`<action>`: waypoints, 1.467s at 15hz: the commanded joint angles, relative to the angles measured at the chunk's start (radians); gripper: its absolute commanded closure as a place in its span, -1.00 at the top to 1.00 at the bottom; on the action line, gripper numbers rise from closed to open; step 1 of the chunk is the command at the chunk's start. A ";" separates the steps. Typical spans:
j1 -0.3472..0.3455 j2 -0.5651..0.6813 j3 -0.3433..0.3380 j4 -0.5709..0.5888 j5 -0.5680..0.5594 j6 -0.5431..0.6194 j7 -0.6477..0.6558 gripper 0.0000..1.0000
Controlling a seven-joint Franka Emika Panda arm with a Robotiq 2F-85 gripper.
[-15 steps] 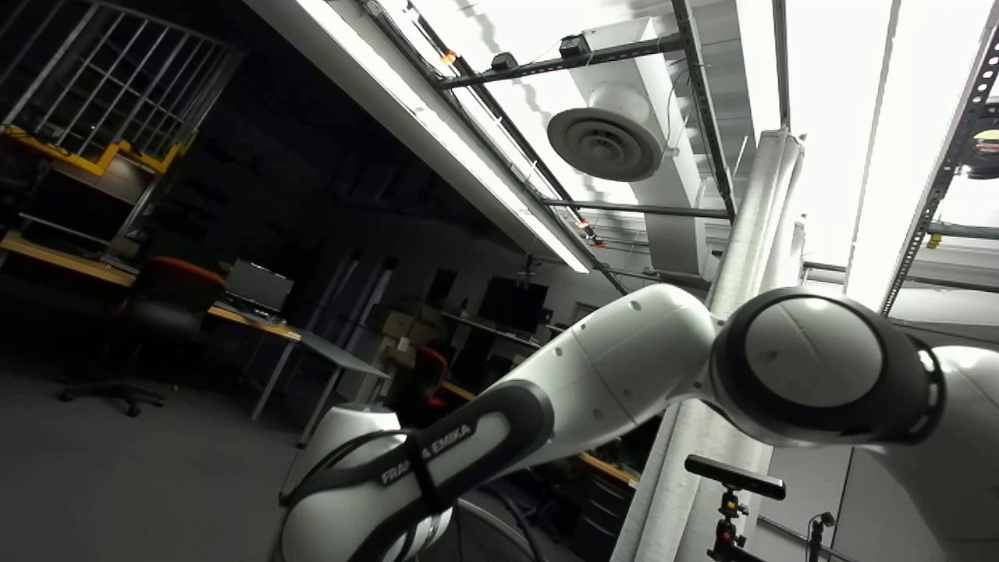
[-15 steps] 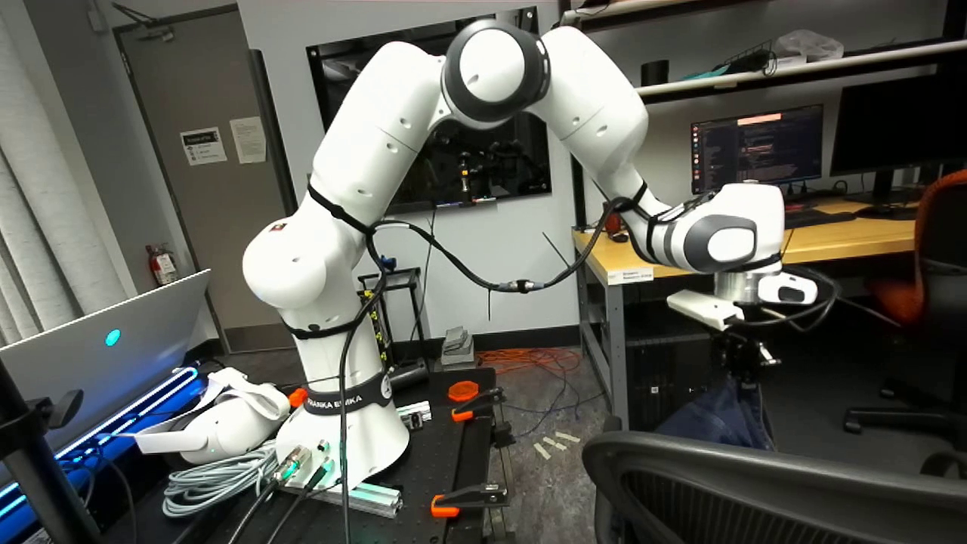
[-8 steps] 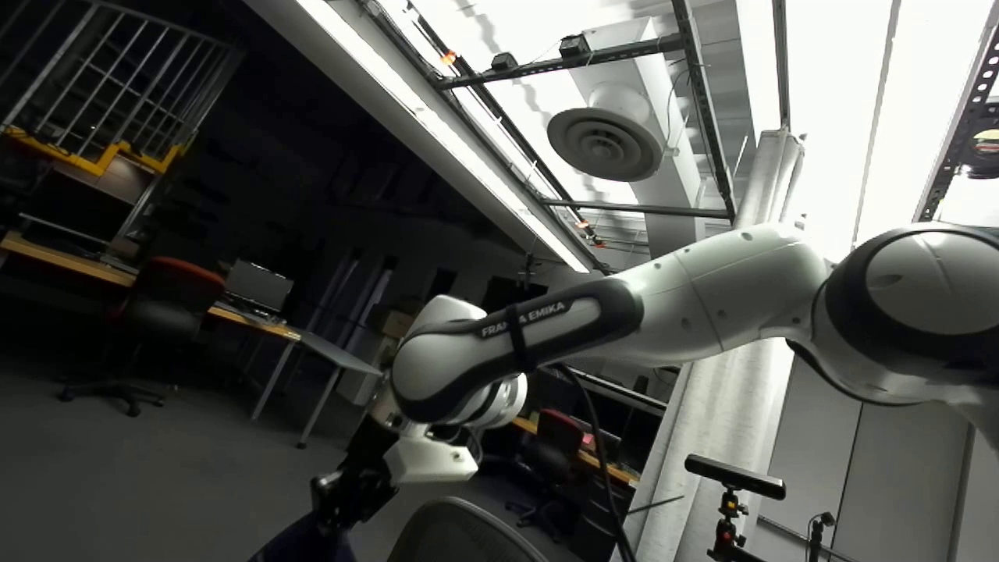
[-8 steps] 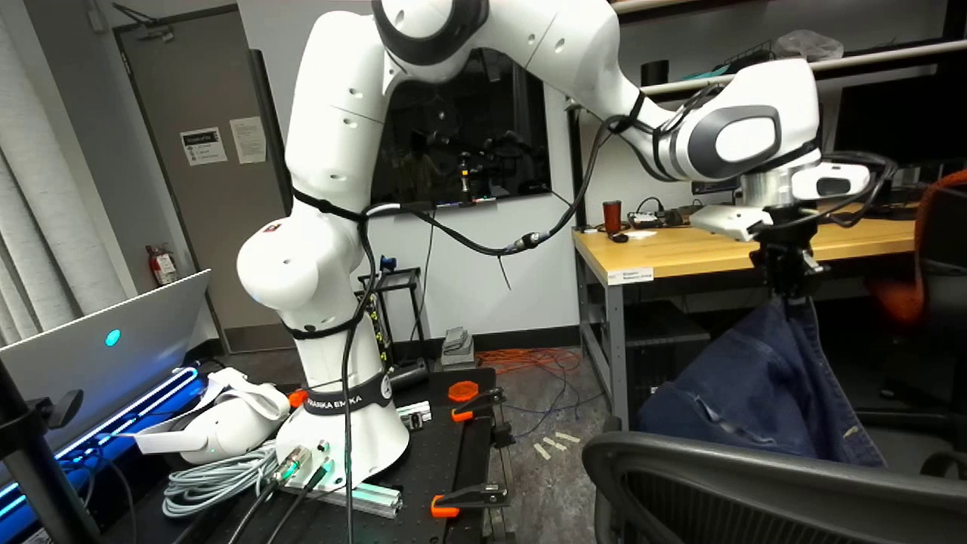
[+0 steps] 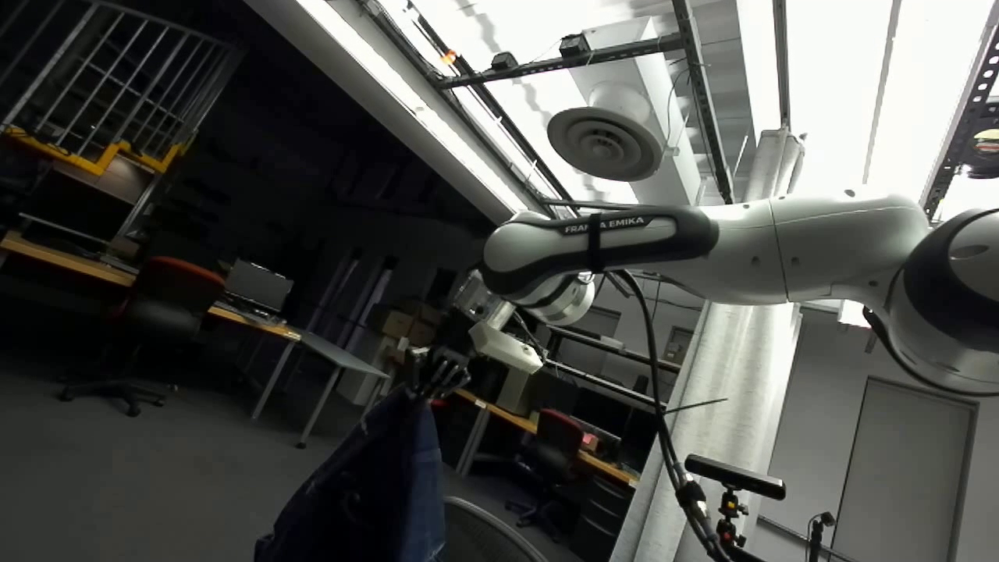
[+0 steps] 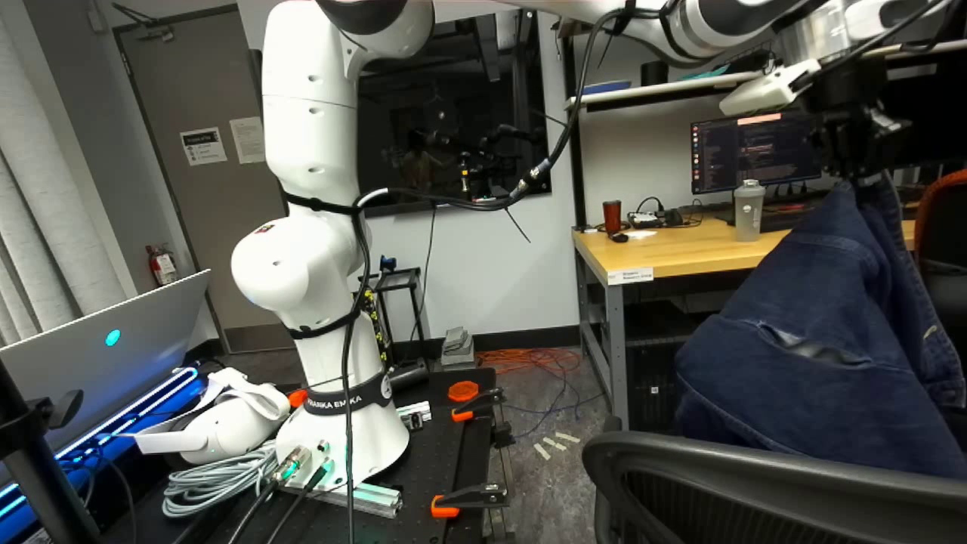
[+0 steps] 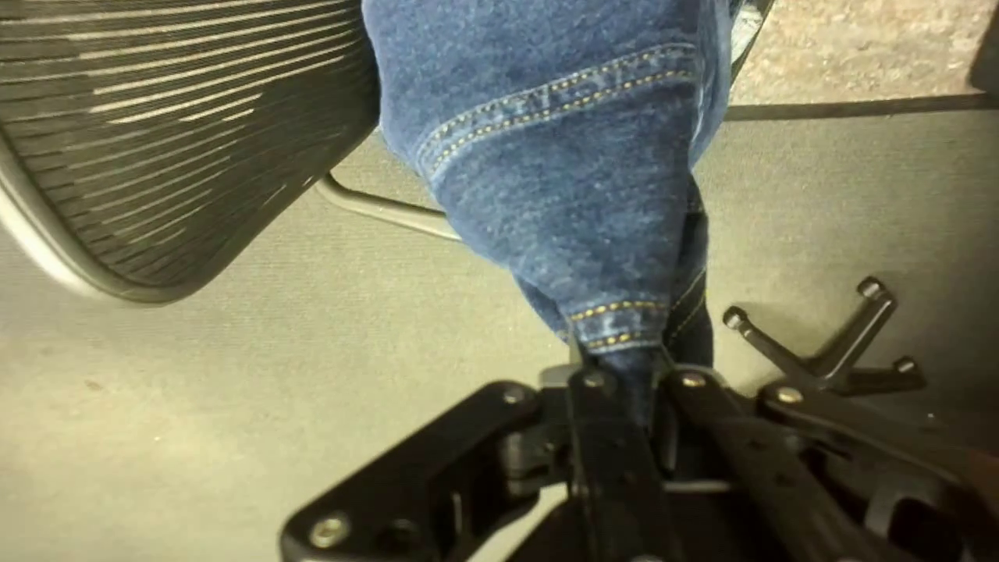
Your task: Put the denim on top of the chair
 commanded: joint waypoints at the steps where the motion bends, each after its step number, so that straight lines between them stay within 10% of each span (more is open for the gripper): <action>1: -0.024 -0.004 -0.009 0.161 0.042 -0.112 -0.031 -0.95; 22: -0.274 0.155 -0.088 0.974 0.232 -0.579 0.001 -0.95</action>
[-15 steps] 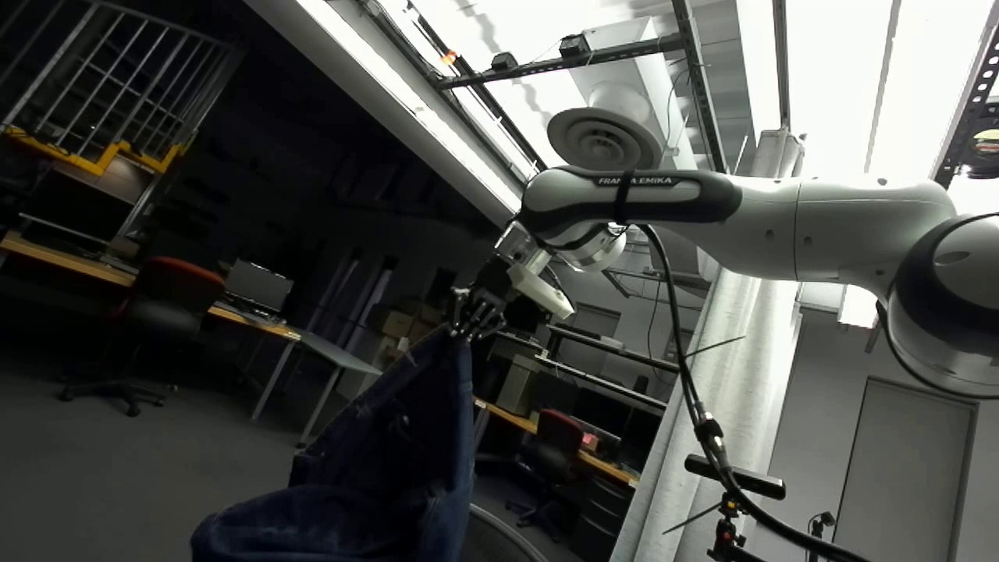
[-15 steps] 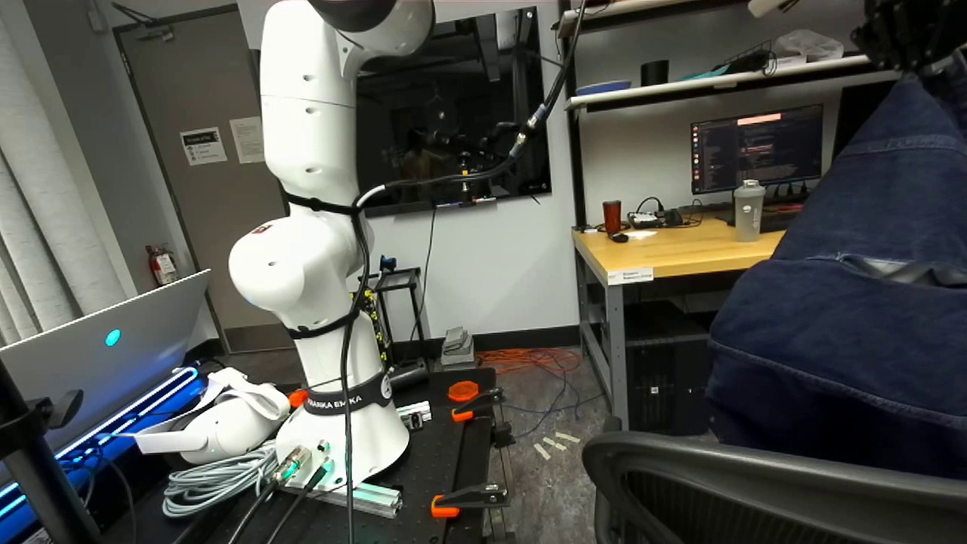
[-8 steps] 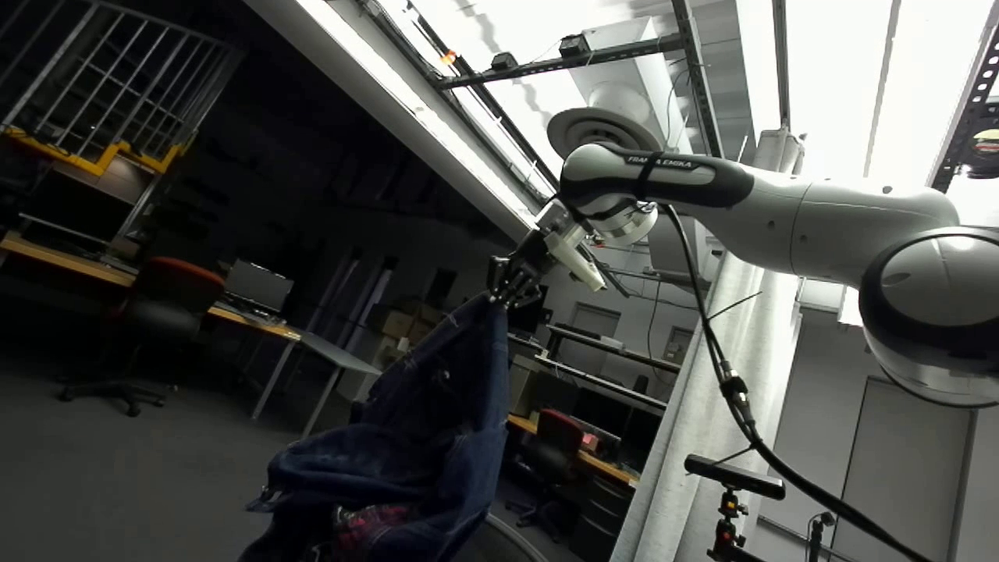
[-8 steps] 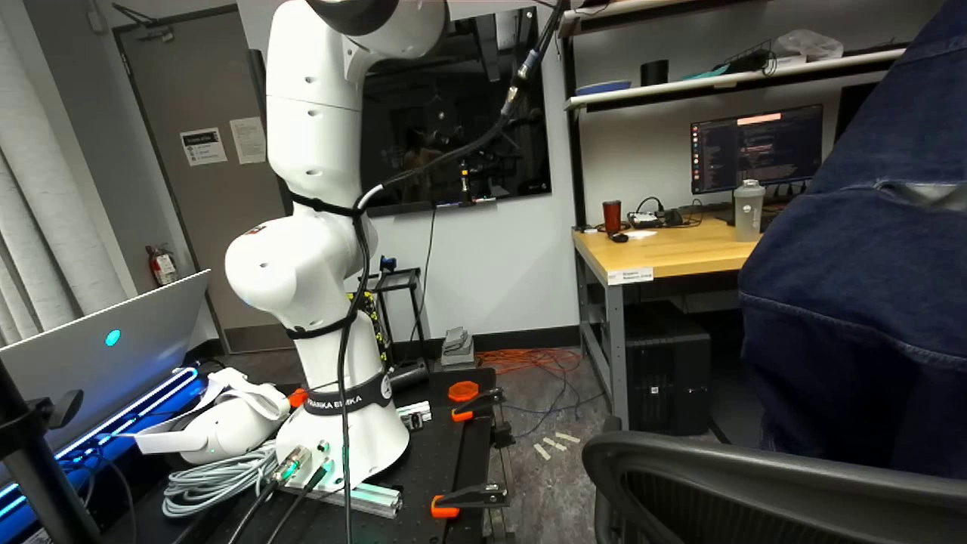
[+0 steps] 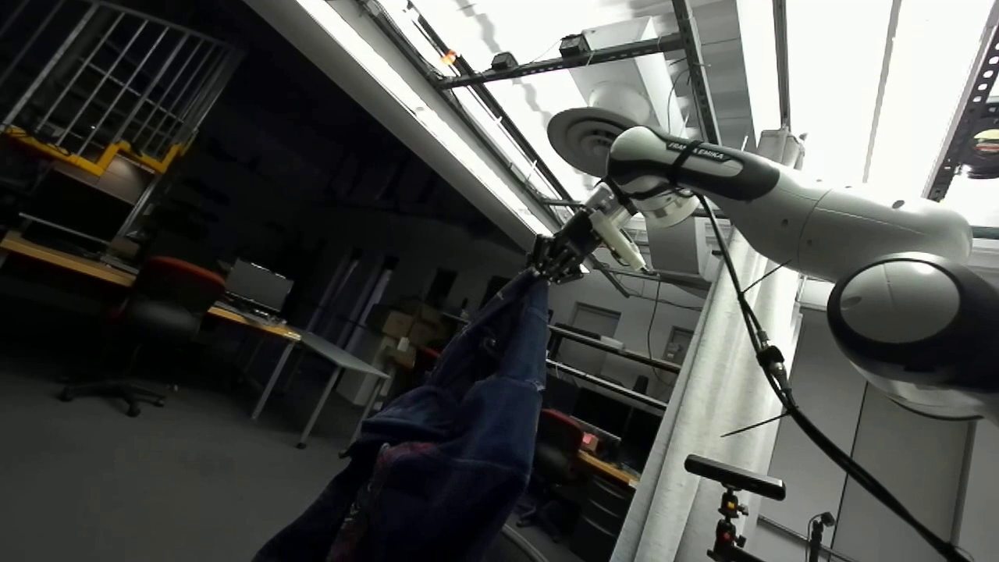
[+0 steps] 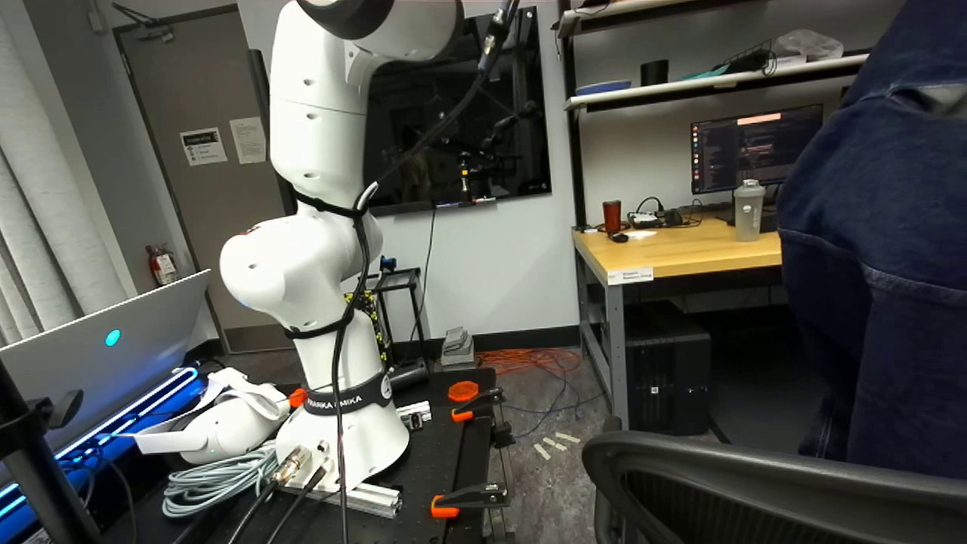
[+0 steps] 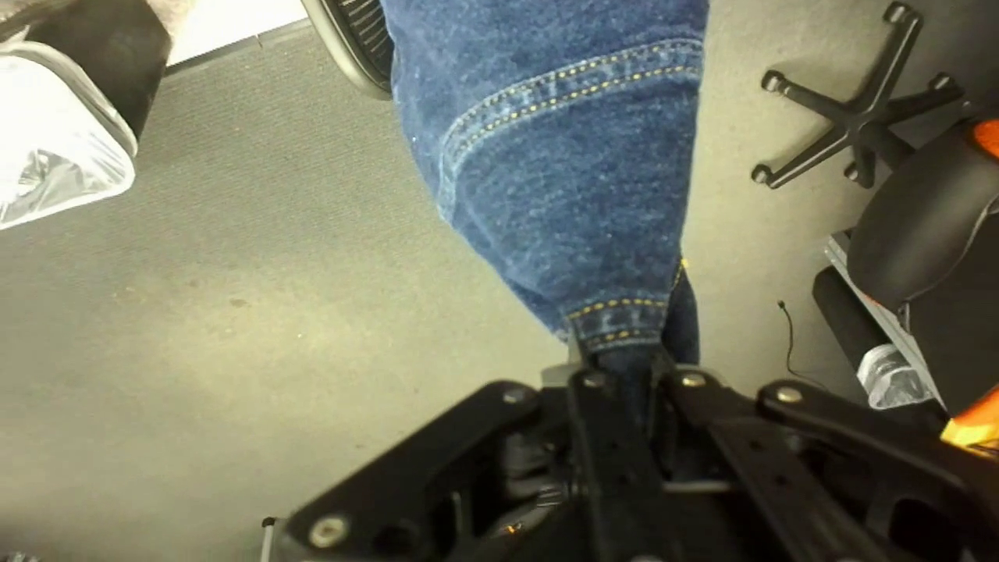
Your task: Put the denim on top of the chair
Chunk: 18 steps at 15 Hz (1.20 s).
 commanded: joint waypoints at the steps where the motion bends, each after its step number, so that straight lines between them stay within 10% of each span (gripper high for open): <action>1: -0.063 0.048 -0.011 0.196 0.071 -0.078 0.005 -0.95; 18: -0.408 0.179 -0.017 0.365 0.230 -0.111 0.139 -0.95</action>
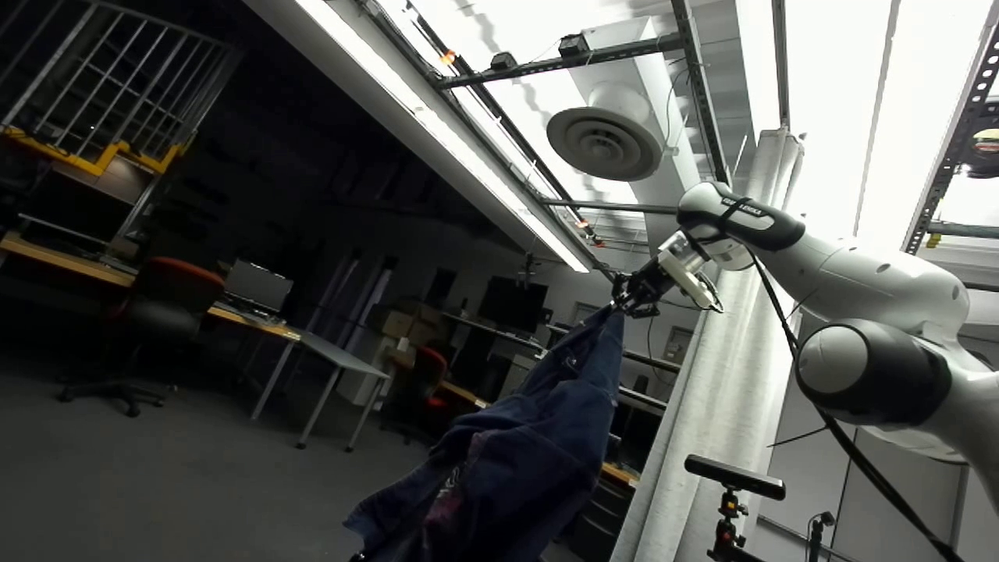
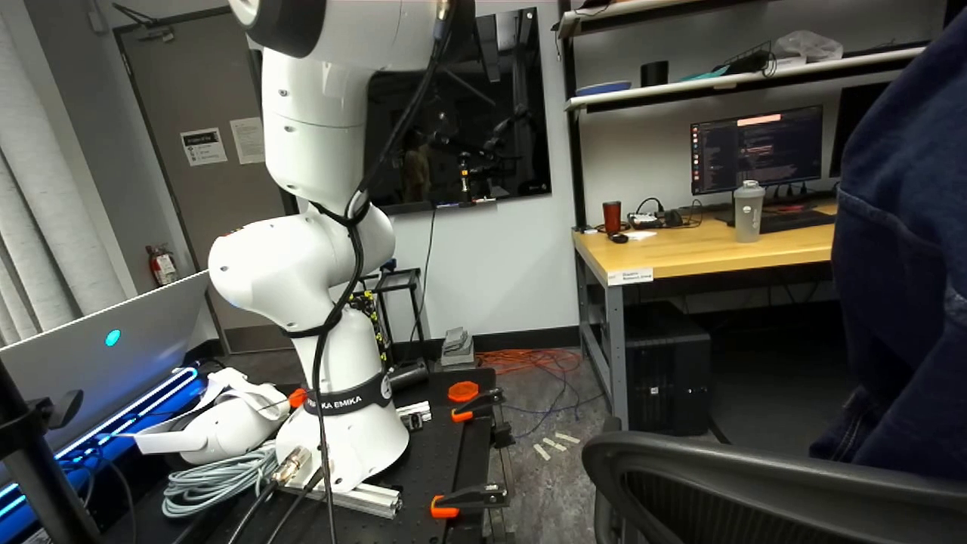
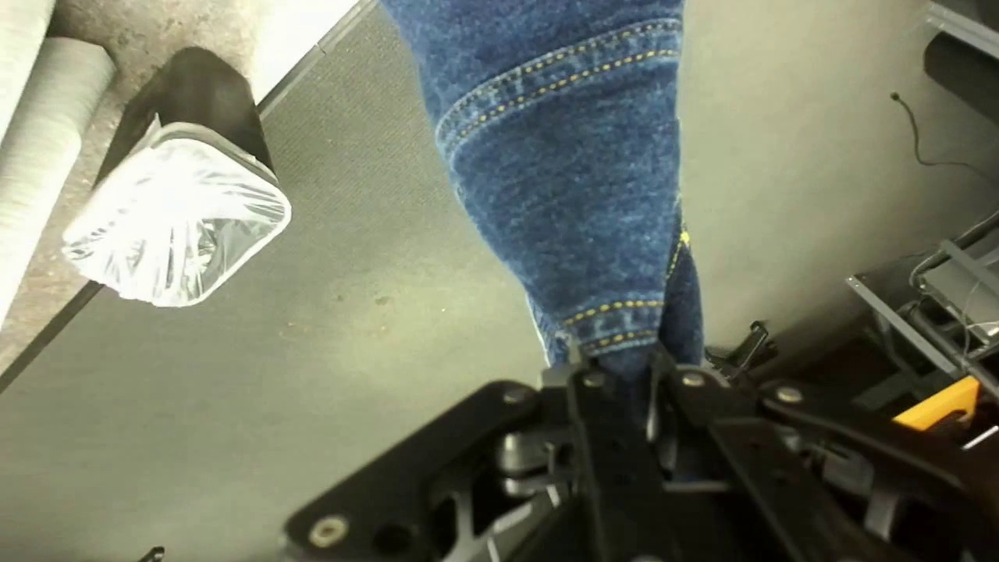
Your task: Put the denim on top of the chair
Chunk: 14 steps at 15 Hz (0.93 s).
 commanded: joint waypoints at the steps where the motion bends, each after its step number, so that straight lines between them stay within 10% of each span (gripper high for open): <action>1: -0.055 0.046 0.009 0.116 0.042 -0.028 0.049 -0.95; 14: -0.141 0.133 0.021 0.162 0.022 -0.007 0.093 -0.95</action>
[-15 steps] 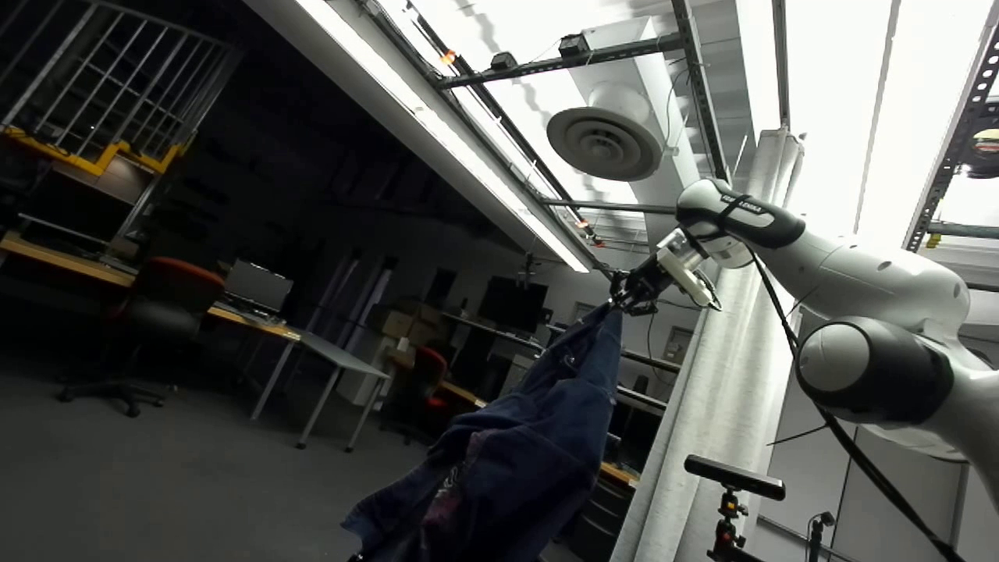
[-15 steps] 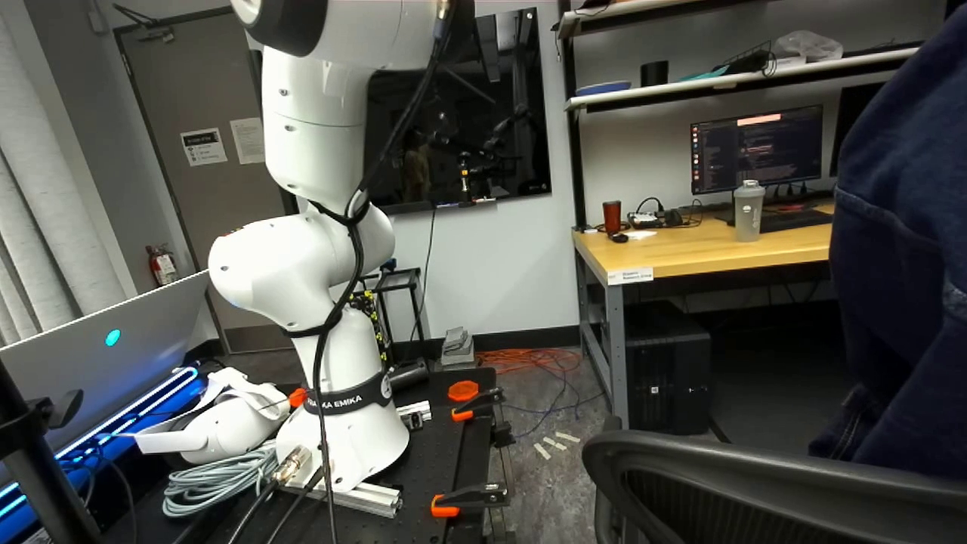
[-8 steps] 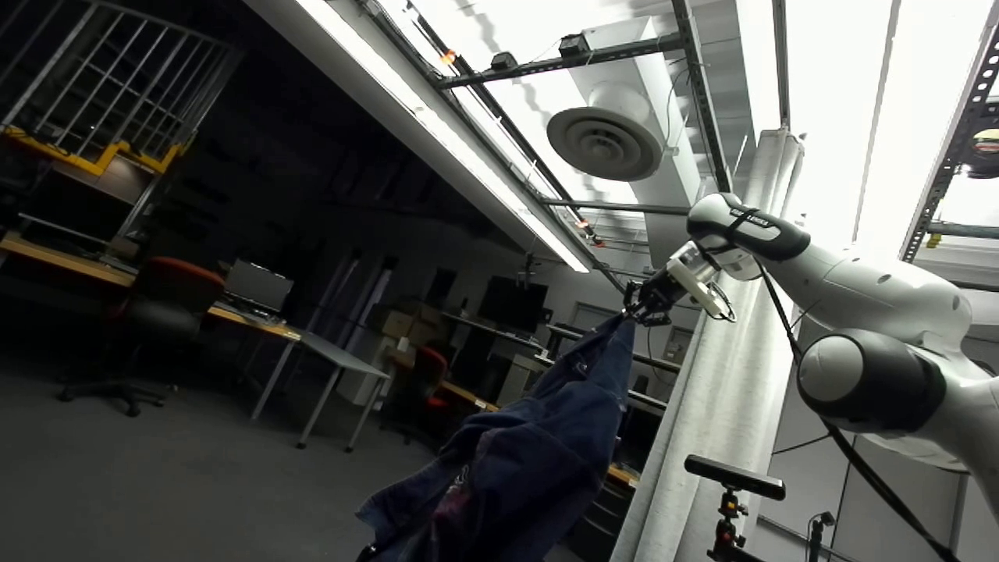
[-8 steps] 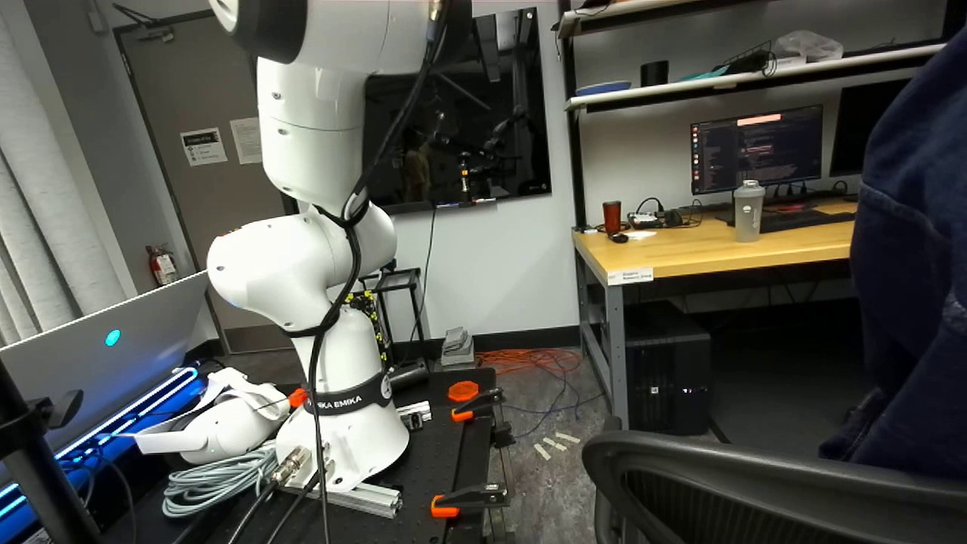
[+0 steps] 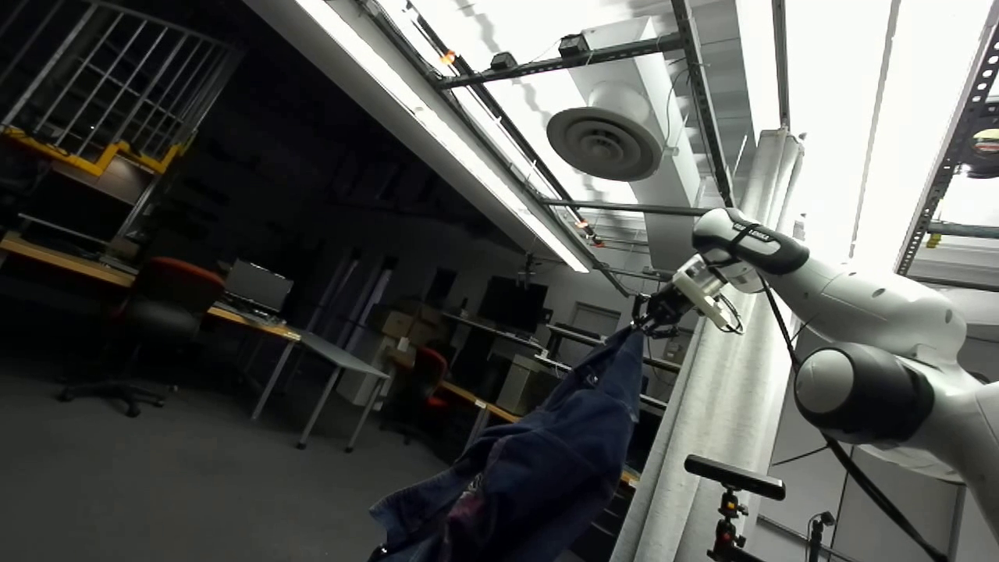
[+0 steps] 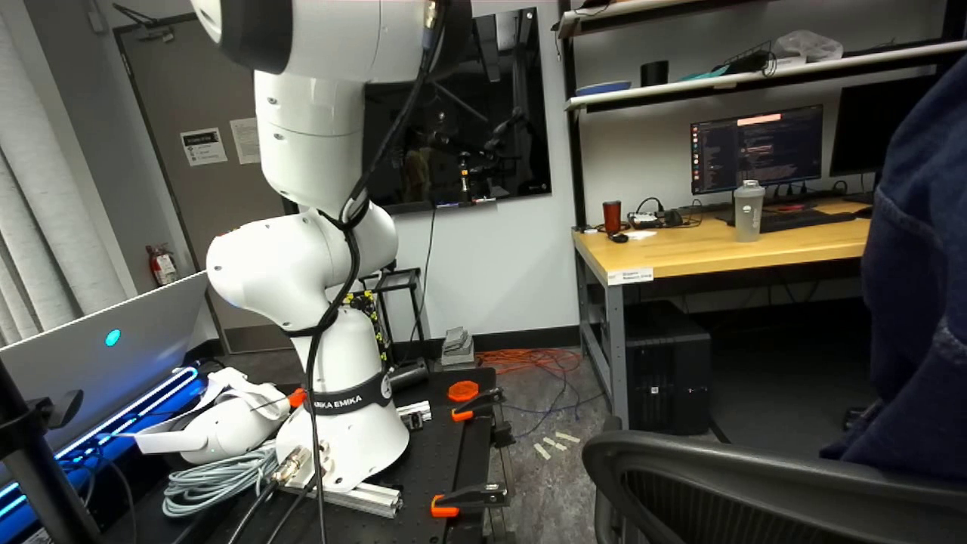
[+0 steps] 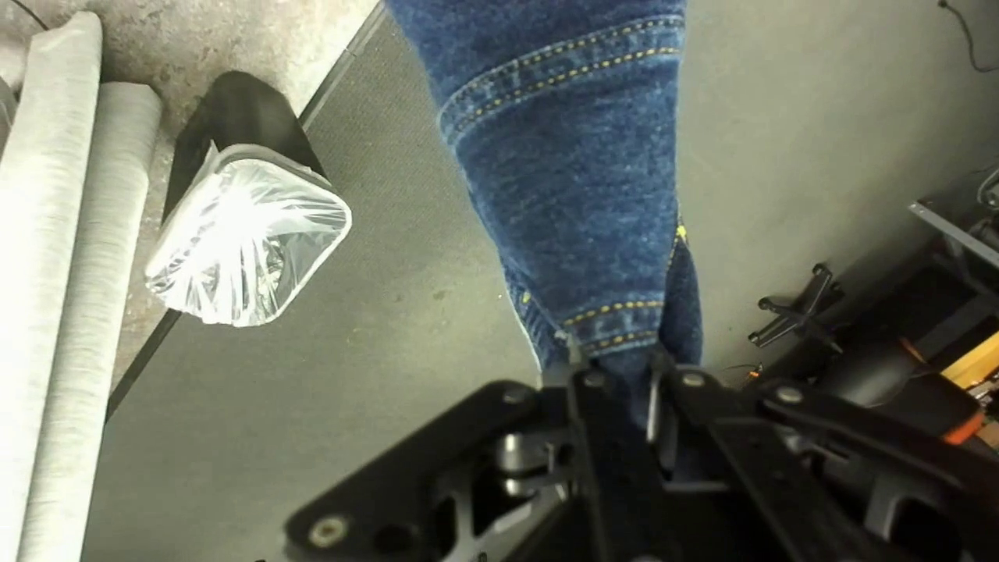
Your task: Put the denim on top of the chair
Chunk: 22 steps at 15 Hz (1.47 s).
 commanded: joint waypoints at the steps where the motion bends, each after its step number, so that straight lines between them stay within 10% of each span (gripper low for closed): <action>1: -0.024 0.078 0.006 0.107 -0.010 -0.009 0.026 -0.95; 3: -0.025 0.099 0.007 0.114 -0.024 -0.019 0.019 -0.28; 12: -0.033 0.133 0.018 0.170 -0.060 -0.034 0.008 0.99; 22: 0.064 0.146 0.067 0.144 -0.095 0.004 -0.128 1.00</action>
